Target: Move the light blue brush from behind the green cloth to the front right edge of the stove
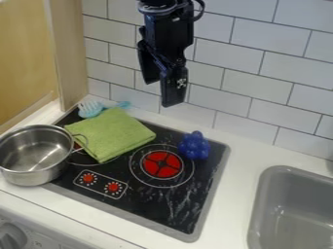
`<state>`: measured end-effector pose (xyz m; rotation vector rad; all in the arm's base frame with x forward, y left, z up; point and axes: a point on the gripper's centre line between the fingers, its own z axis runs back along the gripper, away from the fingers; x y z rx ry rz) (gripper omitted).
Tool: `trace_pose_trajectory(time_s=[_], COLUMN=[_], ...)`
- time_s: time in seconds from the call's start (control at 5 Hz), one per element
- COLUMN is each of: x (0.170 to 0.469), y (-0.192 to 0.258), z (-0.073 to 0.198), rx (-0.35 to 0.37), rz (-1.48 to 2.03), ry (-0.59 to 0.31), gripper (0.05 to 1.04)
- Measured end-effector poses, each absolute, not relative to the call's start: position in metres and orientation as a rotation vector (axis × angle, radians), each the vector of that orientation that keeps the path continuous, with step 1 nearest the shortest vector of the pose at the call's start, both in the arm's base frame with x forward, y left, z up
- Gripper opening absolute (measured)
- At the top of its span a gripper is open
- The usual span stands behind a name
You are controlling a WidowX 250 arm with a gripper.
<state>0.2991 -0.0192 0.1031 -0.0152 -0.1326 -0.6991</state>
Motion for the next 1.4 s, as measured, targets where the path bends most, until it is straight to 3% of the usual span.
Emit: trace_pose_trajectory(time_s=[0.4, 0.8, 1.4], x=[0.284, 0.312, 0.335], y=[0.000, 0.055, 0.104], z=[0.082, 0.081, 0.048], rx=[-0.054, -0.065, -0.067], rz=[-0.646, -0.513, -0.404], ry=[-0.031, -0.027, 0.029], gripper=[0.999, 0.999, 0.999])
